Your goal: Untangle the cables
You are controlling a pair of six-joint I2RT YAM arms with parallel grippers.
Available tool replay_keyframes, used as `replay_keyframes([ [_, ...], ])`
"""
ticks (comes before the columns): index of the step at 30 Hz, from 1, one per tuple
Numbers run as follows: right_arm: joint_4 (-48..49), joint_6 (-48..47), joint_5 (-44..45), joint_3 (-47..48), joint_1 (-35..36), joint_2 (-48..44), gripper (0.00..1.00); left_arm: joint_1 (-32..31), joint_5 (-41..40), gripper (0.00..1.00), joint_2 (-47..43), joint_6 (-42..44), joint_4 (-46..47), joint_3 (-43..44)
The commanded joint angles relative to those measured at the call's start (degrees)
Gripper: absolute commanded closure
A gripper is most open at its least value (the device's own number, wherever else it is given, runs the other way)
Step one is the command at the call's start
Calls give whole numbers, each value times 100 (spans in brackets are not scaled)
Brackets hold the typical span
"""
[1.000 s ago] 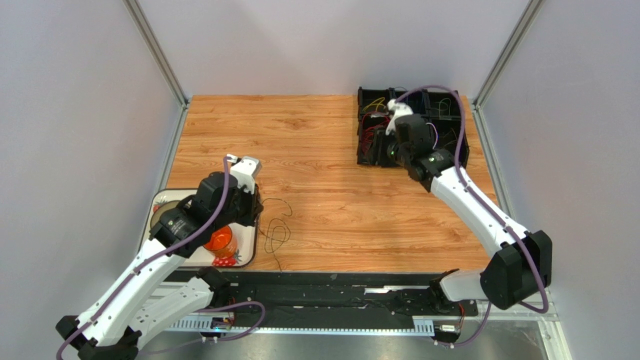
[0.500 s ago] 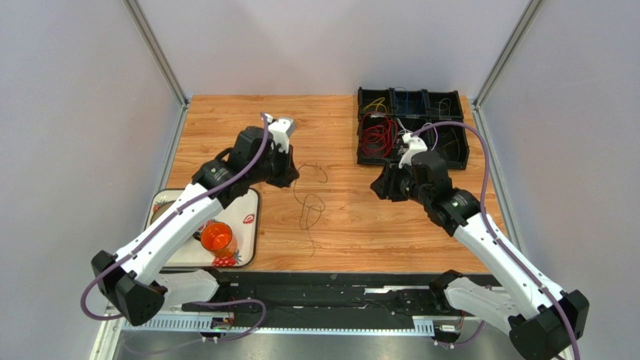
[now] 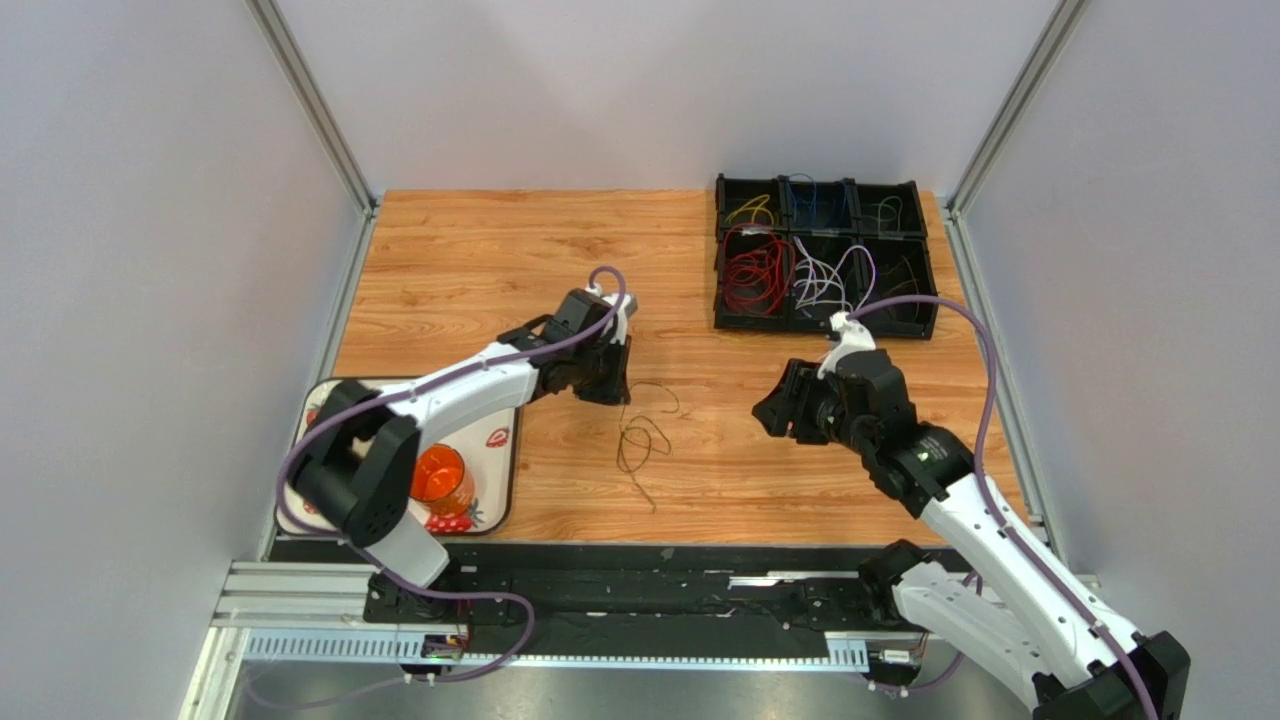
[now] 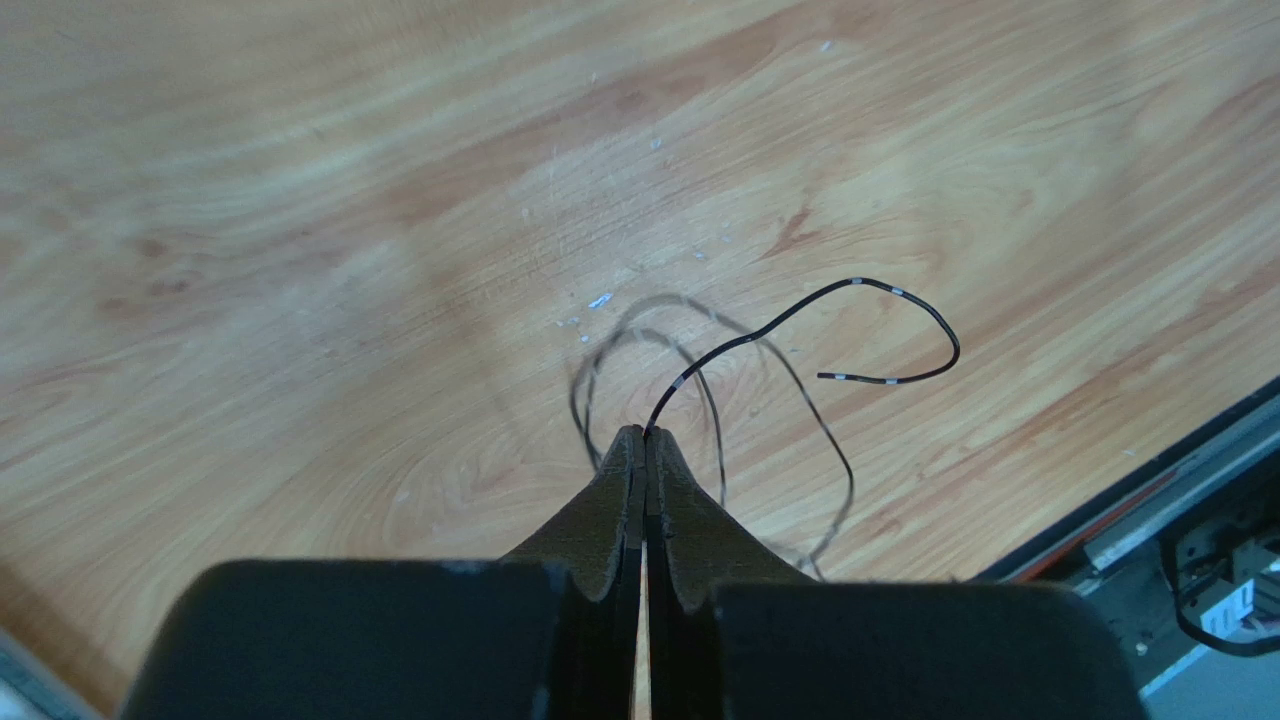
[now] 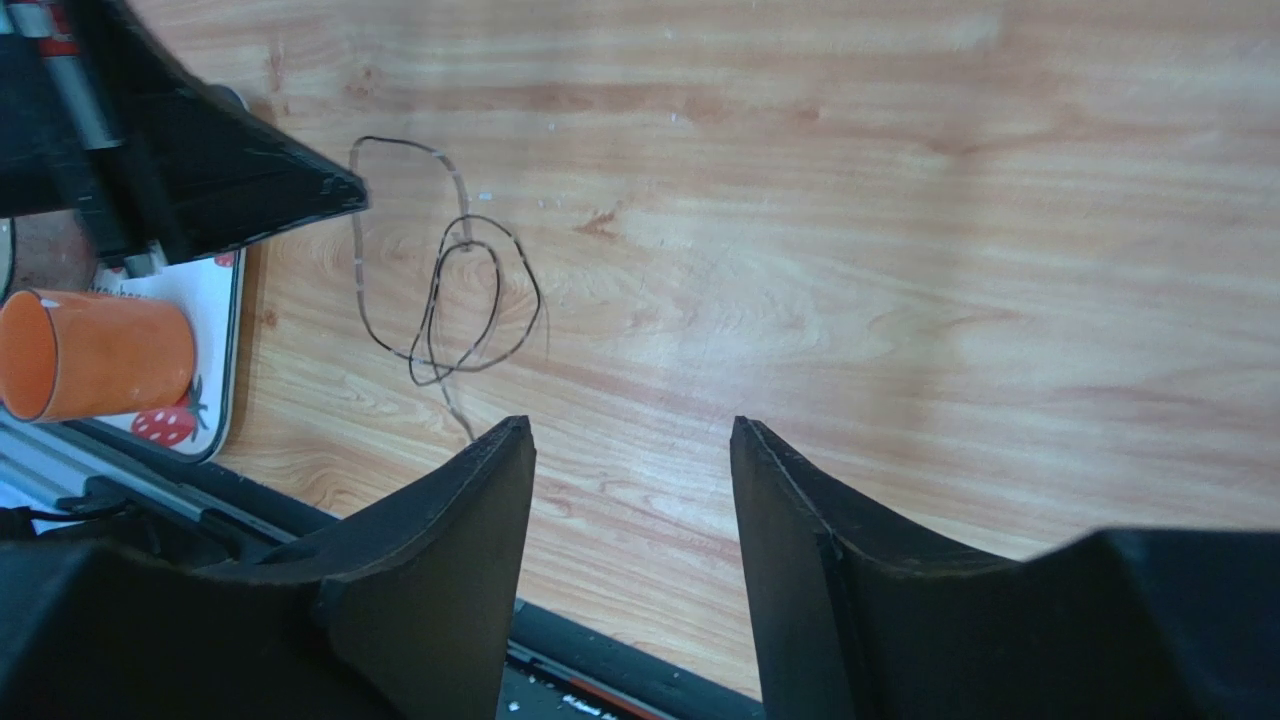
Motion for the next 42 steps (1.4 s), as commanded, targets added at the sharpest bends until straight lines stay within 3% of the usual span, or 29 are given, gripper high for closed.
replay_keyframes([
  [1,648,552,-546,-202,-10,274,43,-36,375,100,500,-258,744,65],
  [11,1378,843,-1715,-211,-1,1417,35,-45,103,100,967,-144,577,-5],
  [18,1448,904,-2128,-44,25,2463,35,-53,5,100,1212,-390,682,-233],
  [25,2106,1651,-2515,-220,113,3183,36,-62,-3,100,1406,-654,1104,-585],
  [42,3215,2811,-2147,88,763,4906,42,-80,-100,100,1476,-628,1570,-980],
])
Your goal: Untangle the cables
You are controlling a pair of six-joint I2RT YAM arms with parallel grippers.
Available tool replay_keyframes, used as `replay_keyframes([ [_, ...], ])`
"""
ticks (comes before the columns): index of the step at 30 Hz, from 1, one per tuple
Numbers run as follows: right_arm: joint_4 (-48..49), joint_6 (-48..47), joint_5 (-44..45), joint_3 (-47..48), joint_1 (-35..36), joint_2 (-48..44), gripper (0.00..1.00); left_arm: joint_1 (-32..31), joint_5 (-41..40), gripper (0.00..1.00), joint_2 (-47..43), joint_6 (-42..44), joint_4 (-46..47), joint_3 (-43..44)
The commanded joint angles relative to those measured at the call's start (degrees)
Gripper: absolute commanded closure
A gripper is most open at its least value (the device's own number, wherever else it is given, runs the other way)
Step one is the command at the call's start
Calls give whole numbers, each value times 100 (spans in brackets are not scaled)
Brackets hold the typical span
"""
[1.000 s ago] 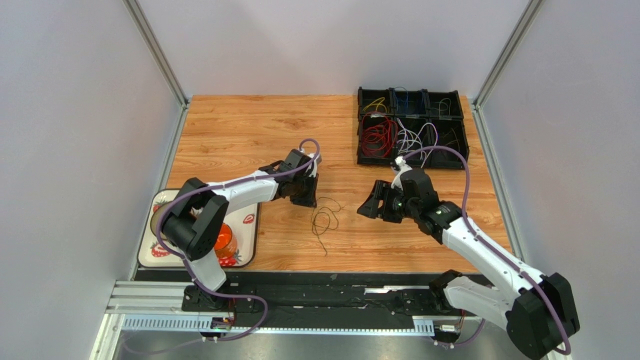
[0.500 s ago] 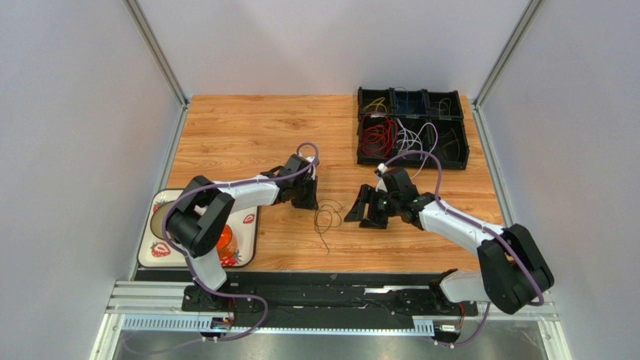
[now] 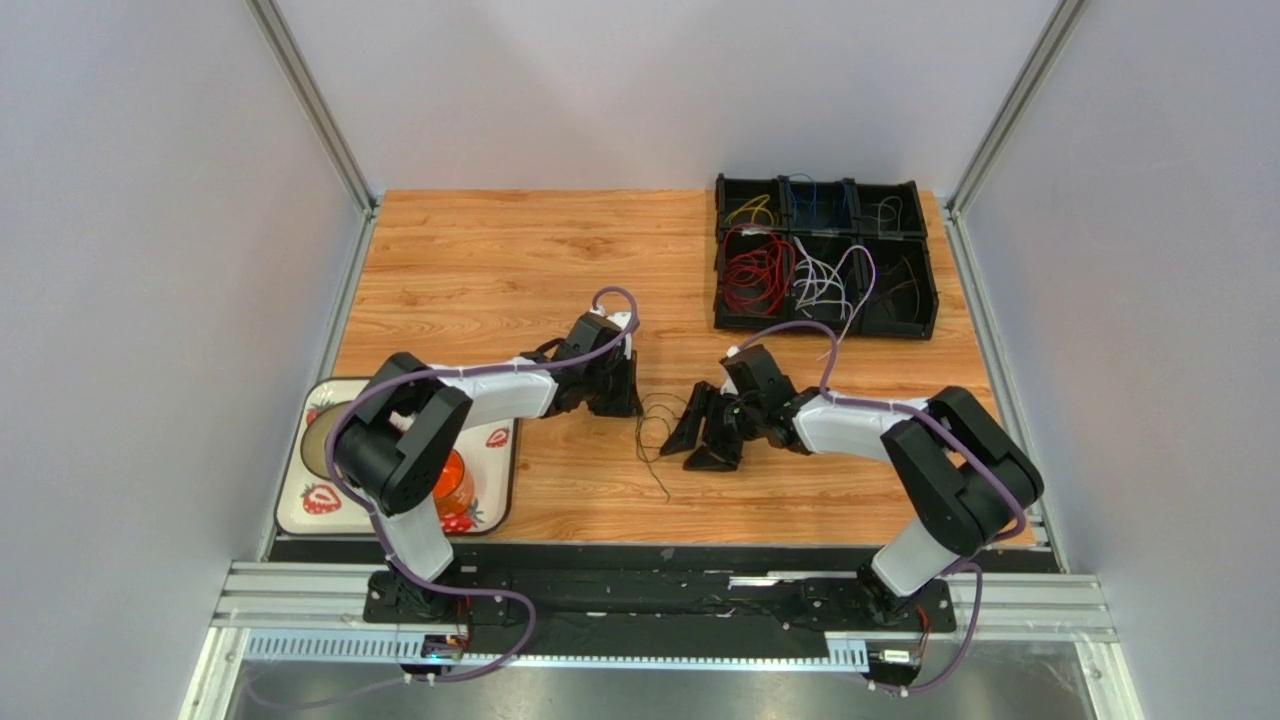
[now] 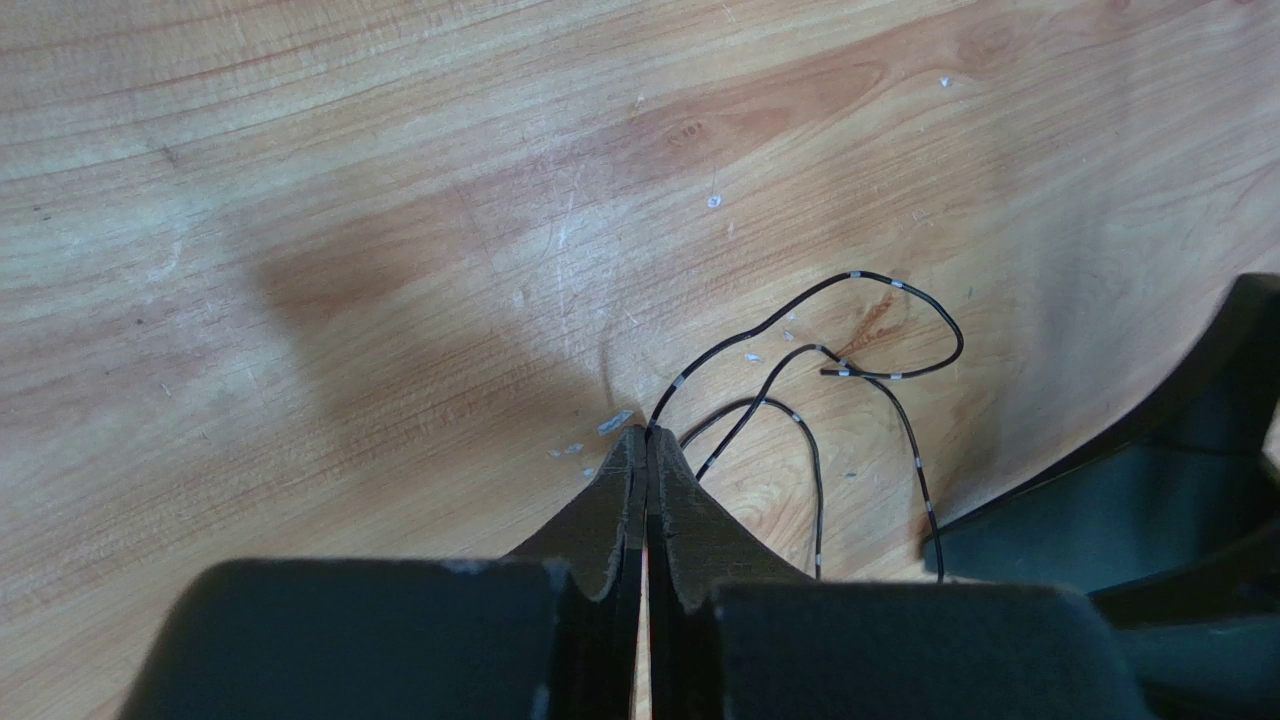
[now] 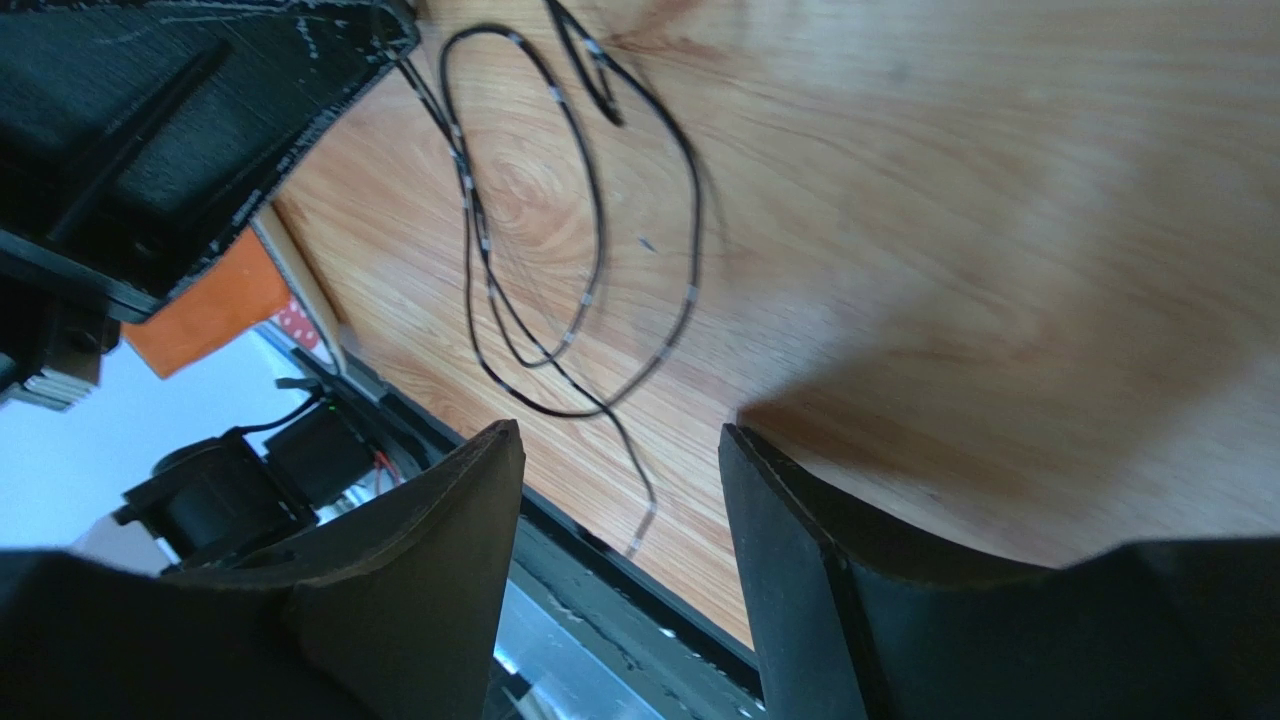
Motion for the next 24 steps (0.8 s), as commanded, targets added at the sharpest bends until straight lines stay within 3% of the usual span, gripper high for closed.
replay_keyframes([
  [1,399,274,460,245,210,304,43,-27,-246,100,246,98,-244,-336],
  [8,303,257,1024,307,298,383,48,-27,-202,100,219,116,-103,-415],
  [16,-505,283,2227,561,571,532,51,-45,-194,100,149,116,37,-520],
  [21,-1619,11,3238,1290,1106,857,54,-36,-194,100,105,124,81,-582],
  [24,-2068,-86,3774,1651,1344,1042,60,-36,-185,100,70,124,134,-626],
])
